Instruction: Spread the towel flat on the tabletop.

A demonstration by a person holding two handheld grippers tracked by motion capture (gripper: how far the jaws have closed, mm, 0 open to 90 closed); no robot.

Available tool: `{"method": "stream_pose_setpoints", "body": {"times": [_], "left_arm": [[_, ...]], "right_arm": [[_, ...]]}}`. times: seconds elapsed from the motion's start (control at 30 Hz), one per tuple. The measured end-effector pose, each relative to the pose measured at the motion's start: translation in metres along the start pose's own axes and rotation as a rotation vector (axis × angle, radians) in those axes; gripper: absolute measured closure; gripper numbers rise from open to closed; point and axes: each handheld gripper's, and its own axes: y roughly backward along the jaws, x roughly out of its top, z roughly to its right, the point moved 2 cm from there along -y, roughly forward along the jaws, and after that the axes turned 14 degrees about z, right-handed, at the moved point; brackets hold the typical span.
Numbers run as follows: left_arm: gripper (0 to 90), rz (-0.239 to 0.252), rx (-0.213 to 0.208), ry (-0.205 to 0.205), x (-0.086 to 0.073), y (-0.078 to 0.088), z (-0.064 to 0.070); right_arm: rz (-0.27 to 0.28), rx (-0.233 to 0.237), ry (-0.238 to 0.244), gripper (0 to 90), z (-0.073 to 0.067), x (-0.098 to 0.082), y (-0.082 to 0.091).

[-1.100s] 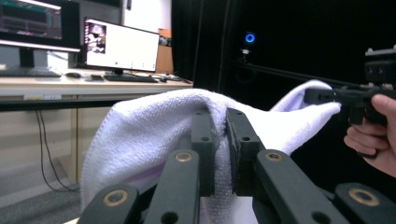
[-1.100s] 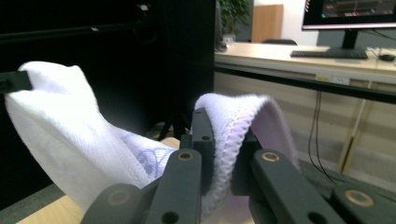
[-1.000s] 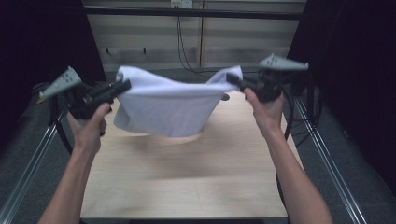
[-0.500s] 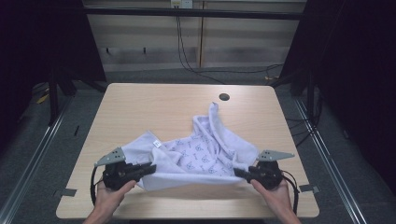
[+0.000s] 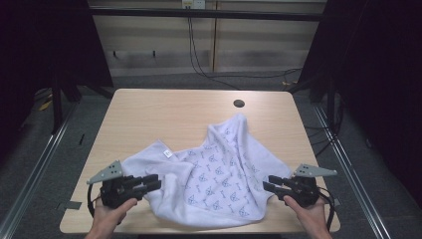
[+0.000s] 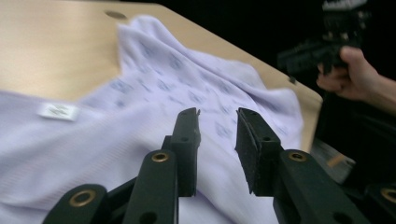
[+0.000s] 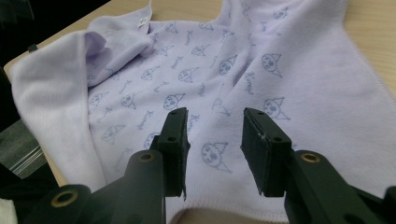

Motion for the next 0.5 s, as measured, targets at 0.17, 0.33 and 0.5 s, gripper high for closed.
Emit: {"method": "stream_pose_setpoints", "body": {"times": [0.17,0.33,0.5], "left_arm": [[66.4,-0.049,0.126,-0.04,-0.003,-0.03,-0.03],[69.1,-0.203,0.131,-0.063,-0.025,-0.062,-0.051],[78.8,-0.322,0.17,-0.072,-0.043,-0.07,-0.065]], "right_arm": [[-0.125,-0.037,0.044,54.9,0.012,-0.008,-0.037],[-0.172,-0.074,0.056,50.7,0.029,-0.011,-0.057],[-0.214,-0.118,0.09,54.5,0.036,-0.013,-0.067]]}}
